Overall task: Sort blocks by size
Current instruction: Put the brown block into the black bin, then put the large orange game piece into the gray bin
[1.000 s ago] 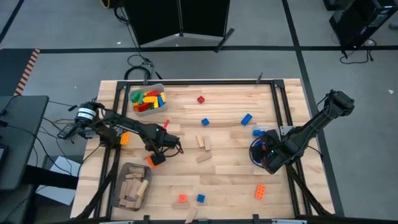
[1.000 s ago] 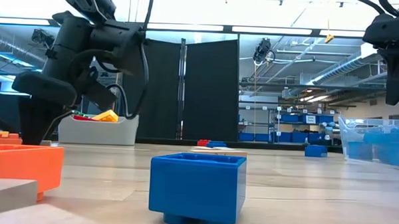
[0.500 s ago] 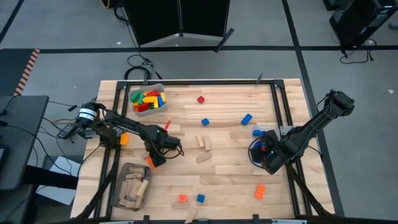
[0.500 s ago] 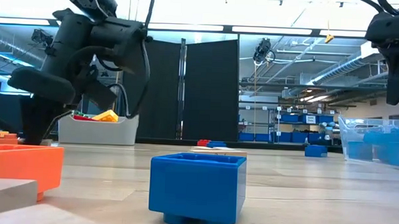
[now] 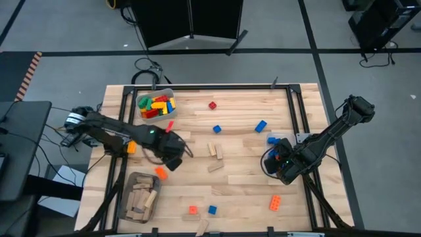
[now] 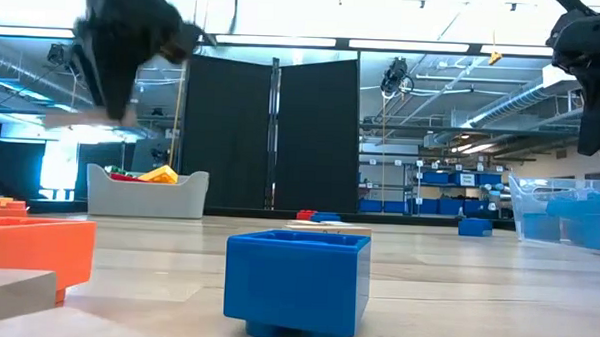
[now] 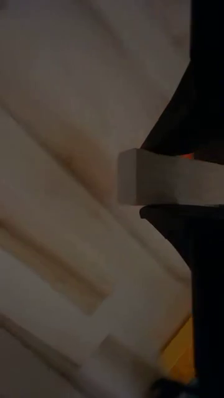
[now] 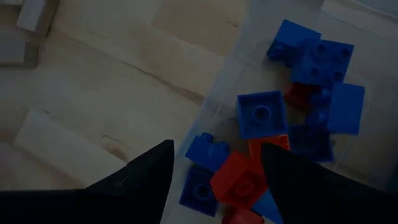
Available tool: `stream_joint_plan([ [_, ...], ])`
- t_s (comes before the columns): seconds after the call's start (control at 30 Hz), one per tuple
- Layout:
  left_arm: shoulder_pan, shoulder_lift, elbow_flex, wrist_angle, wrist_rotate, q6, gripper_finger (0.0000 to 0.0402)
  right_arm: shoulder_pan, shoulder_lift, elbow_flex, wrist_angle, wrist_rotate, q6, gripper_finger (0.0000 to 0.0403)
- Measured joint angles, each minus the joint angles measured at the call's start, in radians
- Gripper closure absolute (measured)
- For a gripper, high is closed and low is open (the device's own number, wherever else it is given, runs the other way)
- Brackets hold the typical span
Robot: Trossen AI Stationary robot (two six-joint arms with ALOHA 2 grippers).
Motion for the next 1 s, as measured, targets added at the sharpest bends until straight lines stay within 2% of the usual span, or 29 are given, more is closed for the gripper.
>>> stream_joint_plan([
  [0.17, -0.145, -0.054, 0.046, -0.078, -0.003, -0.257, 0.0284, -0.002, 0.0, 0.0, 0.002, 0.0, -0.058, 0.0147],
  [0.3, -0.277, -0.068, 0.047, -0.083, 0.038, -0.466, 0.0284, -0.011, 0.0, 0.0, 0.004, 0.006, -0.101, 0.0148],
  [0.5, -0.415, -0.053, 0.047, -0.064, 0.089, -0.673, 0.0284, -0.03, 0.0, 0.0, 0.03, 0.023, -0.193, 0.0152],
  [0.73, -0.464, -0.053, 0.047, -0.048, 0.09, -0.727, 0.0273, -0.049, 0.0, 0.0, 0.103, 0.023, -0.286, 0.0151],
  [1.0, -0.468, -0.053, 0.047, -0.091, 0.091, -0.729, 0.0209, -0.051, 0.0, 0.0, 0.139, 0.023, -0.304, 0.0156],
])
